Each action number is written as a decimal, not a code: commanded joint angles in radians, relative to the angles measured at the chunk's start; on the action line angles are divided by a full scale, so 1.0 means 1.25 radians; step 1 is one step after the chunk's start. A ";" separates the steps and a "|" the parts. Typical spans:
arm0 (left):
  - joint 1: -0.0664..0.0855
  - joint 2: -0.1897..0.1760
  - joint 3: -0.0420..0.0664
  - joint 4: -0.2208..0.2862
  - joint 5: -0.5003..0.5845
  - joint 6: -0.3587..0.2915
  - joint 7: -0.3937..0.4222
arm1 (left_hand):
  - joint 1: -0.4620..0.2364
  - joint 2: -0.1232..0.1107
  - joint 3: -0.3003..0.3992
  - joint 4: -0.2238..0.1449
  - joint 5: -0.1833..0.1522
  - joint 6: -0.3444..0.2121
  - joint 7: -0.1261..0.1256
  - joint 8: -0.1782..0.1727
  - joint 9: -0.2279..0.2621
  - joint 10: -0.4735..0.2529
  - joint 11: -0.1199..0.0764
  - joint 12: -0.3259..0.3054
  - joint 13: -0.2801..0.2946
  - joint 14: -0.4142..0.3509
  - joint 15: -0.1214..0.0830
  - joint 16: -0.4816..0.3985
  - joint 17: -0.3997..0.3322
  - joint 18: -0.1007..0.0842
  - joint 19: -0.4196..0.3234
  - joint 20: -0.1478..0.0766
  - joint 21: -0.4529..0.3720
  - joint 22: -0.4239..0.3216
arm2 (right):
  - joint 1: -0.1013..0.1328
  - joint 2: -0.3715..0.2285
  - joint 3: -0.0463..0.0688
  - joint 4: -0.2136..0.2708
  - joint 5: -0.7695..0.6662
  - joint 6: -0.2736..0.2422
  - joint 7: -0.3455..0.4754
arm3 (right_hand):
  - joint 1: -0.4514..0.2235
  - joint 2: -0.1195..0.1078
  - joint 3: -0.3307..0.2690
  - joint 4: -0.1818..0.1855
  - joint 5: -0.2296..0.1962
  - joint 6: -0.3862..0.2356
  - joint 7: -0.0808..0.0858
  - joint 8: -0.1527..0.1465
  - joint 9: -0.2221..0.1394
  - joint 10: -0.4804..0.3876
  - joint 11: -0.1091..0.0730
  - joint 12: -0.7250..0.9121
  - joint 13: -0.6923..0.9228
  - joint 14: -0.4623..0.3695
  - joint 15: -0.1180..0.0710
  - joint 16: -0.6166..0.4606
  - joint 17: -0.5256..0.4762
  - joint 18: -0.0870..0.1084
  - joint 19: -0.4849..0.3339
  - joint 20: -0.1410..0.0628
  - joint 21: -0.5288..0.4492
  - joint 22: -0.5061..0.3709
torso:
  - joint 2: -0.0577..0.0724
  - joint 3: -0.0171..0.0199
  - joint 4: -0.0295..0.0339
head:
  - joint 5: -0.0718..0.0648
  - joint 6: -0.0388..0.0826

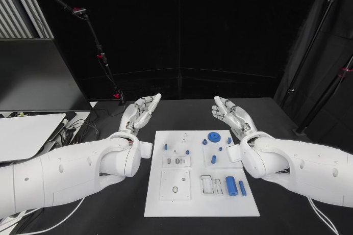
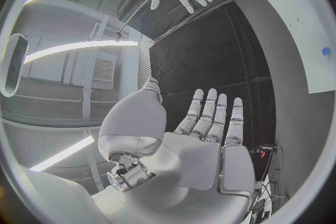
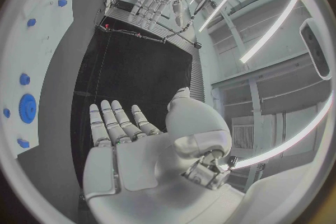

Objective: Assemble the parts on the task board

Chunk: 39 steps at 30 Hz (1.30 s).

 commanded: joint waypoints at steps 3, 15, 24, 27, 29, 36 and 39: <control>0.031 0.009 -0.028 -0.012 -0.023 0.014 0.285 | 0.031 0.006 0.000 0.008 0.012 0.012 0.077 0.016 0.003 0.015 0.006 0.016 0.003 0.003 0.011 0.021 0.002 0.016 0.003 0.011 0.008 0.002 | 0.011 -0.002 -0.009 -0.003 -0.118 0.100 -0.009 | 0.013 0.003 -0.006 0.002 0.005 0.006 0.144 0.006 0.001 0.001 0.006 0.007 0.001 0.001 0.005 0.006 0.001 0.010 0.001 0.006 0.003 0.001 | 0.000 -0.0001 0.0002 | 0.000 0.000; 0.044 0.023 -0.044 -0.032 -0.026 0.025 0.315 | 0.030 0.007 -0.001 0.008 0.013 0.018 0.074 0.021 0.004 0.020 0.004 0.020 0.003 0.003 0.012 0.022 0.002 0.016 0.002 0.014 0.009 0.003 | 0.012 -0.004 -0.009 -0.012 -0.118 0.118 -0.008 | 0.013 0.003 -0.006 0.002 0.005 0.007 0.144 0.007 0.001 0.002 0.006 0.009 0.001 0.001 0.005 0.007 0.001 0.010 0.002 0.006 0.004 0.002 | 0.000 0.0021 -0.0006 | 0.016 -0.031; 0.043 0.027 -0.044 -0.036 -0.026 0.030 0.307 | 0.037 0.010 0.000 0.007 0.016 0.024 0.078 0.024 0.003 0.027 0.008 0.023 0.003 0.009 0.016 0.026 0.002 0.018 0.006 0.019 0.015 0.004 | 0.012 -0.010 -0.009 -0.006 -0.118 0.120 -0.016 | 0.015 0.003 -0.005 0.002 0.005 0.008 0.145 0.010 0.001 0.004 0.005 0.012 0.002 0.003 0.005 0.011 0.002 0.010 0.004 0.006 0.005 0.002 | 0.007 0.0032 -0.0040 | 0.021 -0.047; 0.043 0.028 -0.044 -0.037 -0.026 0.032 0.304 | 0.040 0.011 0.000 0.007 0.016 0.027 0.081 0.025 0.003 0.030 0.011 0.025 0.003 0.011 0.018 0.026 0.002 0.018 0.007 0.021 0.018 0.005 | 0.012 -0.013 -0.009 -0.005 -0.118 0.120 -0.017 | 0.015 0.003 -0.005 0.002 0.005 0.008 0.145 0.010 0.002 0.004 0.005 0.013 0.002 0.004 0.005 0.012 0.002 0.010 0.004 0.006 0.005 0.003 | 0.010 0.0031 -0.0055 | 0.021 -0.051; 0.043 0.029 -0.044 -0.037 -0.026 0.033 0.302 | 0.041 0.011 0.001 0.007 0.016 0.028 0.082 0.025 0.003 0.031 0.012 0.025 0.003 0.012 0.019 0.027 0.002 0.018 0.008 0.022 0.019 0.005 | 0.012 -0.015 -0.009 -0.005 -0.118 0.121 -0.019 | 0.015 0.003 -0.005 0.002 0.005 0.008 0.145 0.010 0.002 0.004 0.005 0.013 0.002 0.004 0.005 0.012 0.002 0.010 0.004 0.006 0.005 0.003 | 0.013 0.0034 -0.0065 | 0.020 -0.055; 0.044 0.025 -0.044 -0.032 -0.026 0.039 0.294 | 0.046 0.013 0.000 0.007 0.017 0.032 0.087 0.025 0.002 0.037 0.017 0.026 0.002 0.016 0.024 0.028 0.002 0.018 0.014 0.027 0.026 0.008 | 0.012 -0.027 -0.009 -0.001 -0.119 0.129 -0.029 | 0.029 -0.012 -0.002 0.001 0.005 0.011 0.145 0.015 0.002 0.009 0.004 0.020 0.004 0.010 0.004 0.024 0.004 0.011 0.003 0.006 0.006 0.003 | 0.033 0.0046 -0.0101 | 0.026 -0.066; 0.044 0.024 -0.044 -0.028 -0.026 0.039 0.290 | 0.047 0.014 0.000 0.007 0.018 0.032 0.089 0.025 0.002 0.038 0.019 0.026 0.002 0.018 0.027 0.028 0.002 0.018 0.016 0.029 0.028 0.009 | 0.012 -0.031 -0.009 0.001 -0.122 0.135 -0.037 | 0.034 -0.013 0.002 0.001 0.005 0.012 0.145 0.016 0.003 0.013 0.004 0.027 0.005 0.017 0.003 0.034 0.005 0.012 0.004 0.006 0.007 0.003 | 0.042 0.0047 -0.0121 | 0.031 -0.073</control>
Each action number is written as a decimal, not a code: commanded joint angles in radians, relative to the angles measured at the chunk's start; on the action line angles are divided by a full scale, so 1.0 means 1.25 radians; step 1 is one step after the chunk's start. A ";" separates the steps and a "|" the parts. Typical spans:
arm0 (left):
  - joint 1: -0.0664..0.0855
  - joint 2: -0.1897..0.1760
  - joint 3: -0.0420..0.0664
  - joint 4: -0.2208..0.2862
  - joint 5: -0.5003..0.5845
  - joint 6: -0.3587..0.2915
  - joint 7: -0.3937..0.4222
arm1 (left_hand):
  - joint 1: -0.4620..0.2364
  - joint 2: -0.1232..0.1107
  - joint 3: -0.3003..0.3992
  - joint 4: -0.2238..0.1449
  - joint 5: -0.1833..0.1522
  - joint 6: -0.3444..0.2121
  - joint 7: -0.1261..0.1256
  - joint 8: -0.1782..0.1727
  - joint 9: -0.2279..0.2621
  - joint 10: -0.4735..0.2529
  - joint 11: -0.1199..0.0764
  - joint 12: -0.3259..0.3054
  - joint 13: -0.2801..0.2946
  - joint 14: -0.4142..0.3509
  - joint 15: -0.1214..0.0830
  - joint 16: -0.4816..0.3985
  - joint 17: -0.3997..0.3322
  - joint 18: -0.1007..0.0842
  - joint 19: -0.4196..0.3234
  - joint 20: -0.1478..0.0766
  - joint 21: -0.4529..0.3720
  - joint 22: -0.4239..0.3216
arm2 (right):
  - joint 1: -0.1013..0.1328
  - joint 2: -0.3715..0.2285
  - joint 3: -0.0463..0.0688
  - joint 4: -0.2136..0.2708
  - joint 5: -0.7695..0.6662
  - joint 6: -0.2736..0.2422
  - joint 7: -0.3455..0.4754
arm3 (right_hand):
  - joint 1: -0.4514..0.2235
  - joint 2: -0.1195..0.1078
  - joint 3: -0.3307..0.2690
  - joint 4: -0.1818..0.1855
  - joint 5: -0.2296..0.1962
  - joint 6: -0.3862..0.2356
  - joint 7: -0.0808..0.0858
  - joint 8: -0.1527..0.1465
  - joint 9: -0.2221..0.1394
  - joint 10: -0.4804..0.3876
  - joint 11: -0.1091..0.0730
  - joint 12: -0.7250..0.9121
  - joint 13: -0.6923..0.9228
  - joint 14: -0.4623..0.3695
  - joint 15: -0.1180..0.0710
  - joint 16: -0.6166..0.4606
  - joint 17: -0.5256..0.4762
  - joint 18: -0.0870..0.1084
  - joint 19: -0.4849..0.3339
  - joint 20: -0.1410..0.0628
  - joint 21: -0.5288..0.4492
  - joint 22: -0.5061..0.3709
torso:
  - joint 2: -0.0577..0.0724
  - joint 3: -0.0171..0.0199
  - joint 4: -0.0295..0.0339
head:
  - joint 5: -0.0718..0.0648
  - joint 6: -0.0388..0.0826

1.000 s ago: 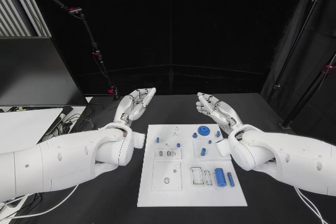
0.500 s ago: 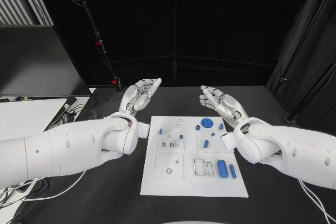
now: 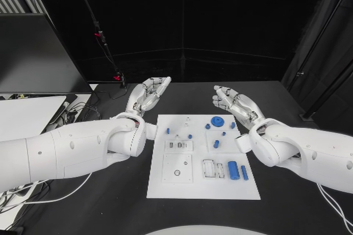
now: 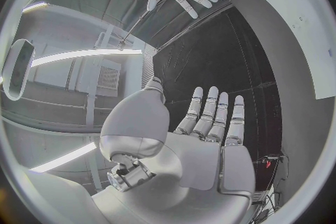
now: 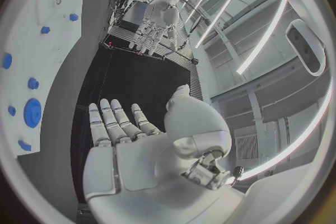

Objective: Assemble the parts on the task board

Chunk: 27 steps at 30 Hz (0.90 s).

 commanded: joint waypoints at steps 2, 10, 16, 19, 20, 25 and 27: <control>0.001 -0.005 0.001 0.018 -0.008 0.010 0.255 | 0.009 0.003 0.001 0.003 0.006 0.007 0.092 0.003 -0.001 0.008 0.005 0.003 0.000 0.004 0.011 0.002 0.000 0.009 0.004 0.012 0.009 0.002 | 0.003 -0.008 0.001 0.007 -0.012 0.025 -0.016 | 0.015 0.002 0.009 0.000 0.006 0.003 0.142 0.004 0.001 0.018 0.001 0.024 0.004 0.027 0.000 0.029 0.005 0.008 0.006 0.004 0.008 0.002 | 0.022 0.0004 -0.0047 | 0.008 -0.006; 0.002 -0.010 0.001 0.032 -0.015 0.013 0.252 | 0.012 0.008 -0.001 0.003 0.006 0.011 0.098 0.001 -0.001 0.012 0.012 0.002 0.000 0.009 0.018 0.002 0.000 0.007 0.007 0.016 0.013 0.003 | 0.016 -0.032 0.002 0.021 -0.031 0.035 -0.026 | 0.032 0.008 0.019 -0.001 0.005 0.002 0.135 0.009 0.002 0.049 0.003 0.063 0.009 0.081 -0.005 0.076 0.009 0.013 0.055 0.003 0.038 0.020 | 0.052 0.0028 -0.0057 | 0.010 -0.018; 0.002 -0.008 0.001 0.029 -0.017 0.014 0.256 | 0.012 0.008 -0.002 0.003 0.005 0.012 0.099 0.002 -0.001 0.014 0.012 0.002 0.000 0.011 0.018 0.002 0.000 0.006 0.008 0.016 0.014 0.004 | 0.031 -0.050 0.002 0.032 -0.053 0.043 -0.033 | 0.049 0.011 0.023 0.000 0.005 0.001 0.119 0.020 0.003 0.068 0.002 0.076 0.007 0.131 -0.012 0.088 0.007 0.019 0.137 0.000 0.085 0.048 | 0.072 0.0050 -0.0017 | 0.015 -0.017; 0.001 -0.007 0.001 0.027 -0.017 0.015 0.258 | 0.012 0.008 -0.002 0.003 0.005 0.013 0.099 0.002 -0.001 0.014 0.012 0.003 0.000 0.011 0.018 0.002 0.000 0.006 0.008 0.016 0.015 0.004 | 0.044 -0.059 0.002 0.036 -0.070 0.050 -0.043 | 0.057 0.012 0.023 0.000 0.005 0.001 0.111 0.028 0.004 0.078 0.002 0.081 0.006 0.179 -0.019 0.095 0.005 0.025 0.209 -0.003 0.123 0.068 | 0.080 0.0061 0.0014 | 0.013 -0.017; 0.001 -0.005 0.001 0.026 -0.017 0.014 0.259 | 0.012 0.008 -0.002 0.003 0.005 0.013 0.099 0.002 -0.001 0.014 0.012 0.002 0.000 0.011 0.018 0.002 0.000 0.006 0.008 0.016 0.014 0.004 | 0.050 -0.063 0.002 0.037 -0.081 0.054 -0.048 | 0.063 0.013 0.024 0.000 0.005 0.002 0.106 0.035 0.005 0.085 0.001 0.084 0.005 0.206 -0.023 0.095 0.003 0.028 0.250 -0.004 0.143 0.078 | 0.084 0.0061 0.0040 | 0.010 -0.018; 0.001 -0.001 0.001 0.028 -0.017 0.009 0.259 | 0.013 0.009 -0.002 0.003 0.005 0.013 0.099 0.002 -0.001 0.015 0.012 0.002 0.000 0.012 0.018 0.003 0.000 0.006 0.008 0.016 0.015 0.004 | 0.077 -0.071 0.002 0.030 -0.121 0.066 -0.068 | 0.094 0.014 0.034 -0.001 0.008 0.018 0.080 0.069 0.008 0.099 -0.014 0.095 0.003 0.365 -0.055 0.131 0.009 0.050 0.363 -0.014 0.194 0.096 | 0.094 0.0064 0.0091 | -0.001 -0.013; 0.000 -0.001 0.001 0.031 -0.017 0.008 0.259 | 0.013 0.009 -0.002 0.003 0.005 0.013 0.099 0.002 -0.001 0.015 0.012 0.003 0.000 0.012 0.018 0.003 0.000 0.006 0.008 0.016 0.015 0.004 | 0.088 -0.072 0.002 0.028 -0.132 0.070 -0.076 | 0.099 0.013 0.035 0.000 0.007 0.022 0.068 0.075 0.007 0.098 -0.031 0.098 0.003 0.426 -0.072 0.136 0.010 0.065 0.403 -0.021 0.210 0.101 | 0.098 0.0069 0.0108 | -0.003 -0.010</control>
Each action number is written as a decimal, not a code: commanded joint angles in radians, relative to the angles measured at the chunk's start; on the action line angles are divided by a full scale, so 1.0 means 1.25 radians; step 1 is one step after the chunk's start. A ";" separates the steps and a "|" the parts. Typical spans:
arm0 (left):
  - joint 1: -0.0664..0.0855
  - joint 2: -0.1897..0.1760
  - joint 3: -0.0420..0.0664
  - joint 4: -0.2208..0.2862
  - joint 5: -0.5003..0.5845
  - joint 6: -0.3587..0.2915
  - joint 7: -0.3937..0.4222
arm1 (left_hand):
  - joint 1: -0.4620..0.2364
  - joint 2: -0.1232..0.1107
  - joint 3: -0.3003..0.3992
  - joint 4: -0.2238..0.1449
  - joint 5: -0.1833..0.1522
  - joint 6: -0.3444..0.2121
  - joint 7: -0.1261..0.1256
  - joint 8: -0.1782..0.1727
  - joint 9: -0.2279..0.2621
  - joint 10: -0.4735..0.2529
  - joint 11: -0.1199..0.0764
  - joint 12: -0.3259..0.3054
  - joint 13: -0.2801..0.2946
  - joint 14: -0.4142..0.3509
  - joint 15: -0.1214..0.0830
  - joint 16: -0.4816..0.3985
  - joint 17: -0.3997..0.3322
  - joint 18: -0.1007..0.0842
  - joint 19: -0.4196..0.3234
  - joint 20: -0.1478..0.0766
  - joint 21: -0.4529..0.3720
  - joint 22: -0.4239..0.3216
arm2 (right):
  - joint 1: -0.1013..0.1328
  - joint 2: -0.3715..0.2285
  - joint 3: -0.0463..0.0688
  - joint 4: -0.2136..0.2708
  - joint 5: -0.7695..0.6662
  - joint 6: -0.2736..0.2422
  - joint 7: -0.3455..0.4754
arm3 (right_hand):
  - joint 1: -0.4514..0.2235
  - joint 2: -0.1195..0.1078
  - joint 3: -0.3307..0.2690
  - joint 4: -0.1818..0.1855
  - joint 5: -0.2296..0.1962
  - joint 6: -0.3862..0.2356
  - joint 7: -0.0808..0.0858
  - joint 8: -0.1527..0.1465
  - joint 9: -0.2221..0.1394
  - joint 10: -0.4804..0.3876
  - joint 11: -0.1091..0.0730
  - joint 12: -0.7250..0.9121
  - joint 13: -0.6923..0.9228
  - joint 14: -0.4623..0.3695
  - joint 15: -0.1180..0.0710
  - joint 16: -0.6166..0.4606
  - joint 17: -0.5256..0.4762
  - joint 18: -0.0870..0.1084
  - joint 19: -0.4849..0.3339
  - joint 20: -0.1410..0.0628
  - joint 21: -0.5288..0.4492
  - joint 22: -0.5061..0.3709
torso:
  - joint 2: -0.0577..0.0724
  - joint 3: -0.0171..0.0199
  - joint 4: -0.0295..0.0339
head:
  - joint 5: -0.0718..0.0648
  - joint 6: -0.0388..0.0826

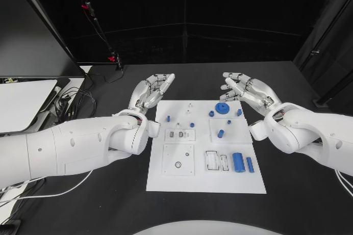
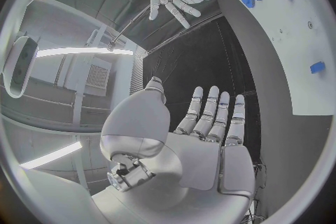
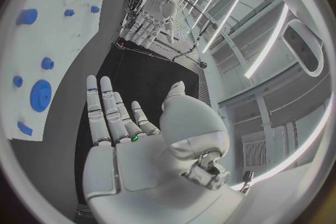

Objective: Assemble the parts on the task board

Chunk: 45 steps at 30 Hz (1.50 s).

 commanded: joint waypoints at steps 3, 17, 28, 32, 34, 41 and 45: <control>-0.001 0.000 0.001 0.010 -0.009 0.003 0.257 | 0.007 0.004 -0.002 0.003 0.002 0.006 0.098 0.002 0.000 0.004 0.001 0.003 0.000 0.003 0.003 0.003 0.000 0.007 0.002 0.003 0.004 0.001 | 0.026 -0.005 0.001 -0.006 -0.072 0.031 -0.031 | 0.012 -0.003 0.005 0.001 0.003 0.010 0.056 0.011 -0.001 -0.006 -0.024 0.010 -0.001 0.080 -0.026 -0.007 -0.002 0.022 0.051 -0.007 0.018 0.004 | 0.016 0.0020 0.0098 | -0.009 0.009; -0.012 -0.007 0.001 0.012 -0.009 0.004 0.255 | 0.008 0.005 -0.003 0.003 0.003 0.007 0.098 0.001 0.000 0.005 0.002 0.002 0.000 0.004 0.004 0.003 0.000 0.006 0.004 0.004 0.007 0.001 | 0.067 0.009 0.001 -0.055 -0.101 0.083 -0.063 | 0.044 -0.002 0.016 0.000 0.006 0.027 0.023 0.023 -0.001 0.000 -0.090 0.028 -0.001 0.320 -0.098 0.037 0.040 0.050 0.201 -0.049 0.098 0.034 | 0.025 0.0024 0.0235 | -0.032 0.016; -0.015 -0.008 0.001 0.009 -0.009 0.006 0.253 | 0.009 0.006 -0.003 0.002 0.003 0.007 0.098 0.001 0.000 0.006 0.002 0.002 0.000 0.005 0.004 0.003 0.000 0.006 0.004 0.004 0.008 0.002 | 0.070 0.038 0.001 -0.099 -0.189 0.040 -0.043 | 0.210 -0.019 0.055 -0.041 0.071 0.282 -0.005 0.081 0.008 0.279 -0.123 0.032 -0.005 0.722 -0.142 0.674 0.972 -0.044 0.613 -0.110 0.790 0.760 | 0.020 0.0012 0.0210 | -0.029 0.004; -0.016 -0.008 0.001 0.006 -0.009 0.008 0.252 | 0.010 0.007 -0.003 0.002 0.003 0.008 0.098 0.001 0.000 0.006 0.002 0.002 0.000 0.006 0.004 0.003 0.000 0.006 0.005 0.004 0.008 0.002 | 0.070 0.055 0.001 -0.113 -0.292 0.015 -0.080 | 0.320 -0.043 0.093 -0.099 0.021 0.488 0.037 0.071 0.009 0.373 -0.126 -0.022 -0.006 0.719 -0.144 0.686 0.995 -0.056 0.632 -0.109 0.863 0.866 | 0.019 0.0020 0.0231 | -0.028 0.002; -0.016 -0.008 0.001 0.006 -0.009 0.009 0.252 | 0.010 0.007 -0.003 0.002 0.003 0.008 0.098 0.001 0.000 0.007 0.002 0.002 0.000 0.006 0.004 0.003 0.000 0.006 0.005 0.004 0.008 0.002 | 0.070 0.063 0.001 -0.119 -0.360 0.005 -0.105 | 0.355 -0.056 0.104 -0.104 0.007 0.545 0.027 0.002 0.008 0.410 -0.131 -0.079 -0.005 0.717 -0.146 0.689 1.000 -0.058 0.628 -0.106 0.881 0.887 | 0.020 0.0021 0.0232 | -0.027 0.001; -0.016 -0.011 0.001 0.004 -0.009 0.011 0.249 | 0.010 0.008 -0.003 0.003 0.003 0.009 0.098 0.001 0.000 0.007 0.002 0.003 0.000 0.007 0.004 0.003 0.000 0.006 0.004 0.004 0.008 0.002 | 0.070 0.090 0.001 -0.133 -0.545 -0.016 -0.194 | 0.429 -0.073 0.124 -0.111 0.004 0.606 0.009 -0.087 0.007 0.451 -0.145 -0.161 -0.005 0.717 -0.170 0.690 1.007 -0.059 0.620 -0.123 0.893 0.904 | 0.021 0.0036 0.0237 | -0.024 -0.004; -0.017 -0.011 0.001 0.002 -0.009 0.012 0.248 | 0.010 0.008 -0.003 0.003 0.003 0.009 0.098 0.001 0.000 0.007 0.002 0.003 0.000 0.007 0.004 0.003 0.000 0.006 0.004 0.004 0.008 0.002 | 0.070 0.108 0.001 -0.147 -0.623 0.001 -0.262 | 0.446 -0.082 0.125 -0.108 0.003 0.614 0.006 -0.117 0.007 0.457 -0.149 -0.189 -0.004 0.717 -0.176 0.689 1.007 -0.058 0.616 -0.129 0.894 0.904 | 0.021 0.0032 0.0245 | -0.027 -0.004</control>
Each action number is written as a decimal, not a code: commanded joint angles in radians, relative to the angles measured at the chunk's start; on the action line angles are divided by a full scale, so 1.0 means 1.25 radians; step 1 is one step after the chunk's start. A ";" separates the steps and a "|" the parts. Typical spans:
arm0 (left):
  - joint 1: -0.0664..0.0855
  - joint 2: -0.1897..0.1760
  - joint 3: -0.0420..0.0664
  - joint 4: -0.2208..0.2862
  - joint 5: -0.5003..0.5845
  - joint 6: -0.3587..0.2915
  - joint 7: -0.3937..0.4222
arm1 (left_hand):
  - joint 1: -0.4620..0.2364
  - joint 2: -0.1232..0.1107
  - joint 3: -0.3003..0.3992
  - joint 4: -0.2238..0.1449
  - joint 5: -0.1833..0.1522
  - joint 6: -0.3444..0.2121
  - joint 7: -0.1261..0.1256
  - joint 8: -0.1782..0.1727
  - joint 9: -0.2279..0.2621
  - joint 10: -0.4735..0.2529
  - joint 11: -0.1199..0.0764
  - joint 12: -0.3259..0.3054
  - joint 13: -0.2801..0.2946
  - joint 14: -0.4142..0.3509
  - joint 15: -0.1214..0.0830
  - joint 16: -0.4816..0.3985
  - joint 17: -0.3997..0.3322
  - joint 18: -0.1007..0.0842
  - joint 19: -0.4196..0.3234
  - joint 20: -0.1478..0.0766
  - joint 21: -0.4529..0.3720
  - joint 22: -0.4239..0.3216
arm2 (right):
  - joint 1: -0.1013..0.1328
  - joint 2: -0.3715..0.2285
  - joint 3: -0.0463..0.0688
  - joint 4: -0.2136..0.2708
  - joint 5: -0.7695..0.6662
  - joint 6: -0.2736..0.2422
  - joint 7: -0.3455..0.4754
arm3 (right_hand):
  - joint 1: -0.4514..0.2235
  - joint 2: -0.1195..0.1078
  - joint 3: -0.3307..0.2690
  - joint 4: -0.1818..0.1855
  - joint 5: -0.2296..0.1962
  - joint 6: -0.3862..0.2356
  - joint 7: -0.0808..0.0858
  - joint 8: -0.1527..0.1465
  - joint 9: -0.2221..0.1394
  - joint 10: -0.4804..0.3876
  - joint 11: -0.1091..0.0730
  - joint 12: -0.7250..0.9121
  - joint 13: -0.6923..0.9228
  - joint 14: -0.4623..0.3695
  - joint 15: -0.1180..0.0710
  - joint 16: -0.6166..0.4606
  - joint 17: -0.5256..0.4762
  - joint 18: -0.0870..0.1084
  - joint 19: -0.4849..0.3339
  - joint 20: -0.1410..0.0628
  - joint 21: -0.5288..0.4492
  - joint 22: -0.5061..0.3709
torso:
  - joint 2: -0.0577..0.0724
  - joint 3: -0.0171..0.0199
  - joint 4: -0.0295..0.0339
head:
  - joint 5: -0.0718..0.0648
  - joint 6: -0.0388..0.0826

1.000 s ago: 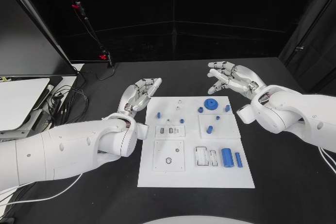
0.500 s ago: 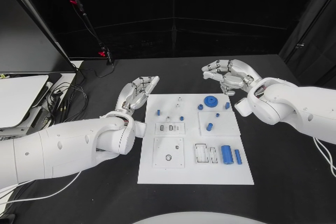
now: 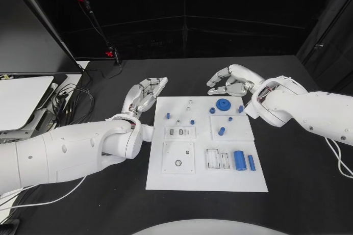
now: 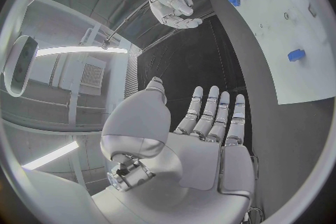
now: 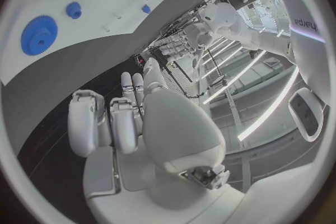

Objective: Assemble the parts on the task board

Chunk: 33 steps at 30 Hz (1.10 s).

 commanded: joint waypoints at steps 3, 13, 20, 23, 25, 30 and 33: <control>0.000 -0.002 0.001 -0.001 -0.007 0.011 0.246 | 0.004 0.002 -0.003 0.003 0.003 0.005 0.100 0.001 0.000 0.004 -0.001 0.003 0.000 0.004 0.001 0.003 0.000 0.006 0.001 0.001 0.003 0.001 | 0.001 0.021 0.001 -0.017 -0.191 0.021 -0.145 | 0.018 -0.006 0.001 0.005 -0.004 0.005 0.000 -0.024 0.001 0.008 0.001 -0.022 0.001 0.049 -0.008 0.001 0.021 -0.014 0.000 -0.007 0.005 0.028 | -0.001 0.0000 -0.0009 | -0.003 -0.001; -0.002 0.000 0.001 -0.007 -0.007 0.015 0.244 | 0.004 0.005 -0.002 0.003 0.004 0.005 0.100 0.001 0.000 0.005 -0.001 0.002 0.000 0.004 0.001 0.003 0.000 0.005 0.001 0.001 0.004 0.001 | 0.000 0.054 0.000 -0.049 -0.259 0.111 -0.224 | 0.032 -0.014 0.001 0.014 -0.004 0.018 0.004 -0.051 0.002 0.023 0.003 -0.046 0.002 0.047 0.002 -0.001 0.011 -0.013 -0.007 -0.001 0.003 0.023 | -0.002 -0.0003 0.0037 | -0.023 -0.003; -0.003 0.001 0.001 -0.009 -0.007 0.016 0.244 | 0.005 0.006 -0.002 0.003 0.004 0.006 0.100 0.001 0.000 0.005 -0.001 0.002 0.000 0.005 0.001 0.003 0.000 0.005 0.002 0.001 0.004 0.001 | -0.002 0.074 0.000 -0.066 -0.286 0.150 -0.253 | 0.042 -0.015 0.003 0.019 -0.004 0.027 0.007 -0.063 0.002 0.034 0.005 -0.057 0.002 0.045 0.009 -0.003 0.005 -0.012 -0.011 0.005 0.001 0.018 | -0.003 0.0000 0.0034 | -0.024 -0.007; -0.004 0.001 0.001 -0.010 -0.007 0.017 0.244 | 0.005 0.006 -0.002 0.003 0.004 0.006 0.100 0.001 0.000 0.005 -0.001 0.002 0.000 0.005 0.001 0.003 0.000 0.005 0.002 0.001 0.004 0.001 | -0.003 0.078 0.000 -0.070 -0.290 0.164 -0.255 | 0.042 -0.016 0.002 0.022 -0.004 0.030 0.009 -0.068 0.002 0.038 0.007 -0.062 0.002 0.045 0.011 -0.004 0.002 -0.011 -0.013 0.007 0.000 0.017 | -0.002 -0.0003 0.0047 | -0.024 -0.006; -0.004 0.002 0.001 -0.011 -0.007 0.017 0.244 | 0.005 0.006 -0.002 0.002 0.004 0.006 0.101 0.001 0.000 0.005 -0.001 0.002 0.000 0.005 0.002 0.003 0.000 0.005 0.002 0.001 0.004 0.001 | -0.003 0.080 0.000 -0.071 -0.291 0.169 -0.254 | 0.038 -0.020 -0.002 0.027 -0.004 0.033 0.010 -0.072 0.003 0.041 0.008 -0.065 0.002 0.044 0.013 -0.005 -0.001 -0.011 -0.014 0.009 0.000 0.015 | -0.002 -0.0006 0.0042 | -0.024 -0.006; -0.004 0.001 0.001 -0.014 -0.007 0.017 0.244 | 0.006 0.007 -0.002 0.002 0.005 0.006 0.101 0.001 0.000 0.005 -0.001 0.002 0.000 0.005 0.002 0.003 0.000 0.005 0.002 0.001 0.004 0.001 | -0.005 0.088 0.000 -0.077 -0.292 0.184 -0.254 | 0.035 -0.027 -0.006 0.034 -0.004 0.037 0.010 -0.078 0.003 0.048 0.008 -0.069 0.003 0.043 0.015 -0.005 -0.004 -0.010 -0.016 0.012 -0.001 0.014 | -0.003 -0.0009 0.0023 | -0.021 -0.009; -0.004 0.001 0.001 -0.016 -0.007 0.017 0.243 | 0.006 0.007 -0.002 0.002 0.005 0.006 0.101 0.001 0.000 0.005 -0.001 0.002 0.000 0.005 0.002 0.003 0.000 0.005 0.002 0.001 0.004 0.001 | -0.006 0.093 0.000 -0.082 -0.296 0.196 -0.259 | 0.039 -0.028 -0.006 0.034 -0.004 0.039 0.010 -0.081 0.003 0.052 0.009 -0.072 0.003 0.044 0.016 -0.005 -0.001 -0.010 -0.016 0.013 -0.001 0.015 | -0.003 -0.0010 0.0035 | -0.022 -0.010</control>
